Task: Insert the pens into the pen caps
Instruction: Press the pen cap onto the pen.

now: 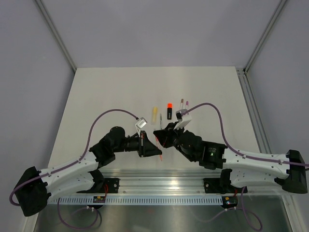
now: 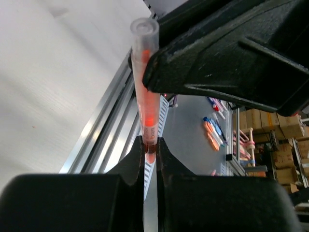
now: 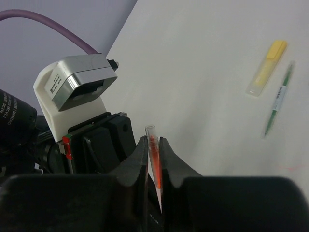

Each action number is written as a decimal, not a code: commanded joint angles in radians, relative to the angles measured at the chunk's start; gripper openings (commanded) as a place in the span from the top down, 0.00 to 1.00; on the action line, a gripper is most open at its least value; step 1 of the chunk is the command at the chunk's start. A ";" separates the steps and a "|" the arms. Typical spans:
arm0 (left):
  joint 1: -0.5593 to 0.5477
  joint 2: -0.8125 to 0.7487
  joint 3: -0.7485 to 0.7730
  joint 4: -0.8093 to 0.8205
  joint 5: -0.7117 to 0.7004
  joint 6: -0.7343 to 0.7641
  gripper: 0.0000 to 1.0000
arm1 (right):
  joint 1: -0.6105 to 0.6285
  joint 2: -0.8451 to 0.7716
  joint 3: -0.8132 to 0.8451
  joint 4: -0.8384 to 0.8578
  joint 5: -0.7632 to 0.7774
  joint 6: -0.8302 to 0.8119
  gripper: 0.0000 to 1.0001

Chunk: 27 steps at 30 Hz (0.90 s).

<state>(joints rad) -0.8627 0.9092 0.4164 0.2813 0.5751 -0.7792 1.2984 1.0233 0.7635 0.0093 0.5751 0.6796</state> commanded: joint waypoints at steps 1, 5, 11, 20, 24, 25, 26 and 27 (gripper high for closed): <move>0.045 -0.084 0.050 0.277 -0.198 0.017 1.00 | -0.017 0.041 0.045 -0.118 -0.208 -0.046 0.77; 0.041 -0.130 0.029 0.245 -0.212 0.015 1.00 | -0.138 -0.075 0.063 -0.071 -0.358 -0.115 0.54; 0.028 -0.191 -0.033 0.248 -0.225 -0.031 1.00 | -0.221 -0.152 0.132 -0.089 -0.610 -0.230 0.43; -0.012 -0.181 -0.045 0.361 -0.175 -0.084 1.00 | -0.340 -0.060 0.163 -0.020 -0.873 -0.242 0.48; -0.013 -0.194 -0.047 0.363 -0.175 -0.072 1.00 | -0.346 -0.040 0.157 0.023 -0.885 -0.229 0.57; -0.013 -0.197 -0.048 0.364 -0.178 -0.072 1.00 | -0.346 -0.039 0.143 0.033 -0.896 -0.218 0.58; -0.013 -0.197 -0.048 0.366 -0.179 -0.069 1.00 | -0.346 -0.040 0.132 0.058 -0.897 -0.212 0.59; -0.013 -0.190 -0.048 0.368 -0.179 -0.068 1.00 | -0.346 -0.040 0.123 0.072 -0.896 -0.203 0.62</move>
<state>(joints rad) -0.8715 0.7273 0.3660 0.5518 0.3920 -0.8570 0.9607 0.9905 0.8867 -0.0166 -0.2573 0.4671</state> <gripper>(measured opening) 0.049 0.402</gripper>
